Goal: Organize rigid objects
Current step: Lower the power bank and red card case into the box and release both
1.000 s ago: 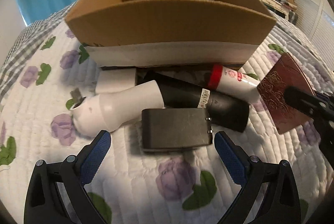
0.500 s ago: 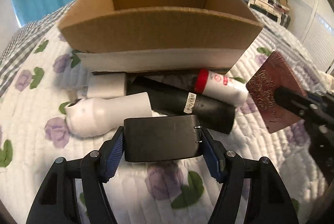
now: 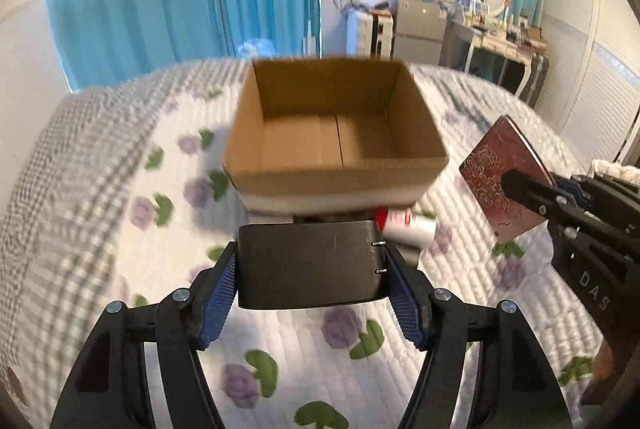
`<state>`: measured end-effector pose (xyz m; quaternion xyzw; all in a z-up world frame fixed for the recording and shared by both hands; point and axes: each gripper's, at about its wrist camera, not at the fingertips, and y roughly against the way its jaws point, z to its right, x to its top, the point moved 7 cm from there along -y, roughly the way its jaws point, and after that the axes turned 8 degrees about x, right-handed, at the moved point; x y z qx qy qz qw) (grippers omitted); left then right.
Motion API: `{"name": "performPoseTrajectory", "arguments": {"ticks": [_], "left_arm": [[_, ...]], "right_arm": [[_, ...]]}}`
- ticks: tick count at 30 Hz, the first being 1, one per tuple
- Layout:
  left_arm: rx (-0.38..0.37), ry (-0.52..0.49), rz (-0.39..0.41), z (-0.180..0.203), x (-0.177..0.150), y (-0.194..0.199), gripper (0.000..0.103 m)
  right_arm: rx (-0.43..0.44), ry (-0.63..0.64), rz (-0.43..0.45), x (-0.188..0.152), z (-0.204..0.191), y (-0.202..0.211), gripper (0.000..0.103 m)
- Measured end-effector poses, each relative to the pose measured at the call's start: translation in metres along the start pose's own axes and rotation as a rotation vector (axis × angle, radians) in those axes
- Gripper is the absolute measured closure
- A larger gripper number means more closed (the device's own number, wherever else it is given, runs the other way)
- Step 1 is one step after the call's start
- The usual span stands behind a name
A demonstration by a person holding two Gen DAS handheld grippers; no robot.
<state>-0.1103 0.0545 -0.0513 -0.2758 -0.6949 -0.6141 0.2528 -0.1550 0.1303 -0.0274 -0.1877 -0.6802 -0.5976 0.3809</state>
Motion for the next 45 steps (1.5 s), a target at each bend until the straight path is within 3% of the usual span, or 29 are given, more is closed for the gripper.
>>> {"name": "performPoseTrajectory", "arguments": {"ticks": [9,13,17,27,32,36,45], "left_arm": [[-0.009,0.032,0.151,-0.022,0.083,0.033,0.034],[0.009,0.004,0.182,-0.021,0.114,0.013,0.034],[-0.003,0.0,0.145,-0.012,0.129,-0.026,0.034],[-0.01,-0.015,0.027,0.011,0.127,-0.144,0.034],[-0.027,0.006,-0.034,0.011,0.119,-0.174,0.034],[-0.011,0.007,0.057,0.009,0.125,-0.158,0.033],[0.023,0.01,0.053,-0.018,0.115,-0.126,0.033]], "right_arm": [[0.033,0.034,0.128,0.078,-0.012,0.033,0.094],[0.042,0.033,0.153,0.107,-0.008,0.022,0.094],[0.04,0.039,0.146,0.123,0.002,-0.005,0.094],[0.063,0.006,0.071,0.127,0.043,-0.101,0.094],[0.068,0.02,0.034,0.12,0.051,-0.135,0.094],[0.071,0.017,0.025,0.118,0.053,-0.14,0.094],[0.098,-0.024,-0.002,0.113,0.045,-0.136,0.093]]}}
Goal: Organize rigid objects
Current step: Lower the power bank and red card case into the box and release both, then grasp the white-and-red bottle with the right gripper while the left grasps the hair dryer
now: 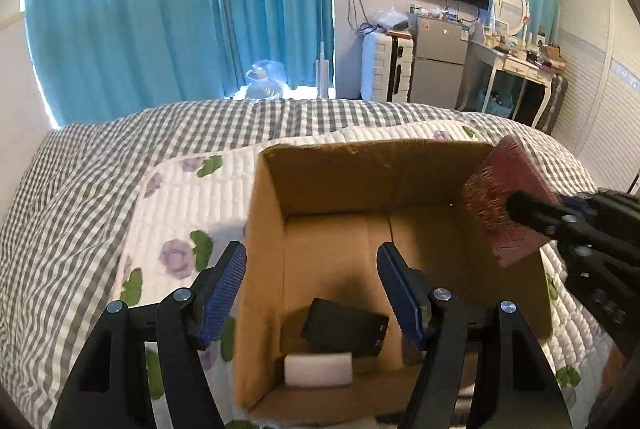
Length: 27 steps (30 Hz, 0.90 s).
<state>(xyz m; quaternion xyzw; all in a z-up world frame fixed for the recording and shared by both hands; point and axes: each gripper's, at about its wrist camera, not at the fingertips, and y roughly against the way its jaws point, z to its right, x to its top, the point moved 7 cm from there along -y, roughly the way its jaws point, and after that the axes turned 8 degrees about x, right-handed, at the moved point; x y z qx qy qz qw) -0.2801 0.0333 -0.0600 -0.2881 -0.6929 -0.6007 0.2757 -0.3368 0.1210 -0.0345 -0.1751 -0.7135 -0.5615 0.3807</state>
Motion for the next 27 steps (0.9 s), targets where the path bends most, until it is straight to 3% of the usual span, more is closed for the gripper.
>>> {"name": "performPoseTrajectory", "arguments": {"ticks": [6,8,10,11,15,17,18,23,27], "left_arm": [[0.017,-0.001,0.0,-0.015,-0.009,0.0,0.033],[0.02,-0.005,-0.003,-0.018,-0.013,-0.001,0.033],[0.02,0.0,0.001,-0.02,-0.016,-0.001,0.033],[0.019,0.002,0.003,-0.021,-0.016,0.0,0.033],[0.011,0.005,0.011,-0.024,-0.02,0.015,0.031],[0.007,0.007,0.029,-0.028,-0.023,0.032,0.021],[0.005,0.008,0.042,-0.03,-0.026,0.043,0.021],[-0.003,0.016,0.04,-0.038,-0.045,0.079,0.01],[-0.015,0.004,0.03,-0.039,-0.067,0.09,0.01]], "right_arm": [[0.081,-0.065,-0.101,-0.021,-0.009,-0.044,0.093],[0.08,-0.078,-0.122,-0.027,-0.007,-0.053,0.087],[0.047,-0.074,-0.108,-0.026,-0.003,-0.049,0.053],[0.035,-0.075,-0.093,-0.023,0.0,-0.043,0.048],[-0.002,-0.082,-0.027,-0.012,0.007,-0.006,0.044],[-0.034,-0.071,0.003,-0.011,0.008,0.019,0.041],[-0.046,-0.066,0.013,-0.012,0.008,0.029,0.04],[-0.051,-0.038,0.026,-0.036,-0.005,0.078,0.039],[-0.03,-0.021,0.007,-0.06,-0.019,0.094,0.039]]}}
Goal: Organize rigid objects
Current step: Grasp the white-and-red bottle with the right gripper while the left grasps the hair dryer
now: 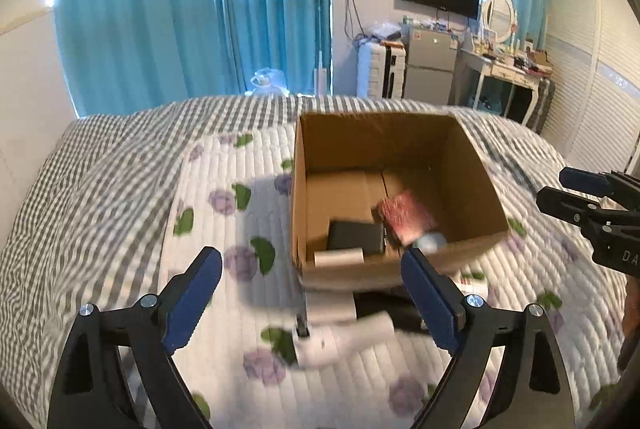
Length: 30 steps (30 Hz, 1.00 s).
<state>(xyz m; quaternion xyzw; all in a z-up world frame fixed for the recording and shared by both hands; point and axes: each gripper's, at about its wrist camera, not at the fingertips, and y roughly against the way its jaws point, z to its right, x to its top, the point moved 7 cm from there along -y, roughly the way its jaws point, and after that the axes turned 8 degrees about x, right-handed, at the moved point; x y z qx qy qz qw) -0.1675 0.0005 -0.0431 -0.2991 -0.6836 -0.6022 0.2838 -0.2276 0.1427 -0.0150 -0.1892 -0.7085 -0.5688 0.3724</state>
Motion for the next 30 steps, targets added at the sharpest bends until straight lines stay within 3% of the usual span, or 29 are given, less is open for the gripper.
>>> {"name": "performPoseTrajectory", "arguments": {"ticks": [8,13,24,30], "left_arm": [[-0.024,0.018,-0.112,0.009,-0.068,-0.023,0.01],[0.036,-0.034,-0.162,0.013,-0.104,-0.047,0.01],[0.067,-0.057,-0.187,0.015,-0.116,-0.055,0.01],[0.064,-0.017,-0.218,0.009,-0.118,-0.06,0.01]], "right_arm": [[0.081,0.0,-0.096,-0.062,-0.023,-0.037,0.039],[0.01,0.055,-0.198,-0.097,-0.016,-0.08,0.039],[-0.021,0.038,-0.291,-0.109,0.005,-0.132,0.039],[0.028,0.016,-0.275,-0.106,0.007,-0.144,0.032]]}}
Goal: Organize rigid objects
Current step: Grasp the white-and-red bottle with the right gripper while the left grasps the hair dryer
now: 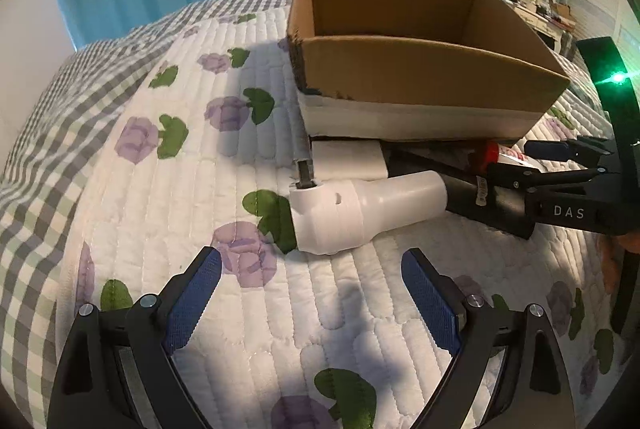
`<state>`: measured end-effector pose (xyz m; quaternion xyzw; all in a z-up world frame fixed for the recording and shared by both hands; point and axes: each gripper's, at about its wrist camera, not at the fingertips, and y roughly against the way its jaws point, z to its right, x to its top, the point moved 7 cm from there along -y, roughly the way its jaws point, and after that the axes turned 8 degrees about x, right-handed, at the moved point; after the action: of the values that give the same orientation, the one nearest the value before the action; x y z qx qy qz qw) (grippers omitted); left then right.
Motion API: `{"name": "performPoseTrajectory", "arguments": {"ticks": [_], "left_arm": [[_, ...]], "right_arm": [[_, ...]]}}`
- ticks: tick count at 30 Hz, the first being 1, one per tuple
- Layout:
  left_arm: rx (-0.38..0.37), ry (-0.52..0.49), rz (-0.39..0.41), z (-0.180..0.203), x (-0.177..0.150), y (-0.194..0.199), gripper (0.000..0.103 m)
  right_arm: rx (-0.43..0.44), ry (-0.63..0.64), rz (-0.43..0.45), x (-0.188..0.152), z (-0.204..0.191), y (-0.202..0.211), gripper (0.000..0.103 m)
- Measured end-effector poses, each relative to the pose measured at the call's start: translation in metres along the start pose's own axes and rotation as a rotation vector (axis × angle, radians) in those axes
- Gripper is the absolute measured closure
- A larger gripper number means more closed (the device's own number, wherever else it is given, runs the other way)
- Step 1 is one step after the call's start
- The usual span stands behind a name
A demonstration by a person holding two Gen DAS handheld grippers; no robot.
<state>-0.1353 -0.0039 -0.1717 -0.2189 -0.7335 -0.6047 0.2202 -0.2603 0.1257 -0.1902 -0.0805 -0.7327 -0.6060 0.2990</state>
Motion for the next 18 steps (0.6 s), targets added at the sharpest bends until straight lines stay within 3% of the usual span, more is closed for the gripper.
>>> {"name": "performPoseTrajectory", "arguments": {"ticks": [3,8,10,14,15,16,17,18], "left_arm": [[-0.002,0.011,-0.014,-0.002,-0.001,-0.002,0.01],[-0.001,0.011,-0.04,-0.003,-0.001,-0.001,0.01],[0.0,0.008,-0.05,-0.004,0.001,0.001,0.01],[-0.016,-0.028,-0.041,0.002,0.012,0.005,0.01],[-0.008,-0.053,-0.034,0.004,0.015,0.004,0.01],[0.006,-0.072,-0.03,0.004,0.019,0.002,0.01],[0.011,-0.087,-0.029,0.005,0.021,-0.001,0.01],[0.007,-0.098,-0.035,0.006,0.022,-0.006,0.01]], "right_arm": [[0.037,-0.031,-0.009,-0.003,0.001,0.0,0.039],[-0.031,0.025,0.009,-0.012,-0.006,0.018,0.059],[-0.015,0.0,0.033,-0.014,-0.008,0.03,0.068],[-0.021,0.002,0.043,-0.019,-0.014,0.042,0.074],[-0.018,0.005,0.049,-0.018,-0.016,0.045,0.078],[-0.013,0.001,0.057,-0.017,-0.017,0.049,0.094],[-0.007,-0.004,0.07,-0.016,-0.018,0.053,0.102],[0.002,-0.009,0.071,-0.016,-0.02,0.055,0.103]]}}
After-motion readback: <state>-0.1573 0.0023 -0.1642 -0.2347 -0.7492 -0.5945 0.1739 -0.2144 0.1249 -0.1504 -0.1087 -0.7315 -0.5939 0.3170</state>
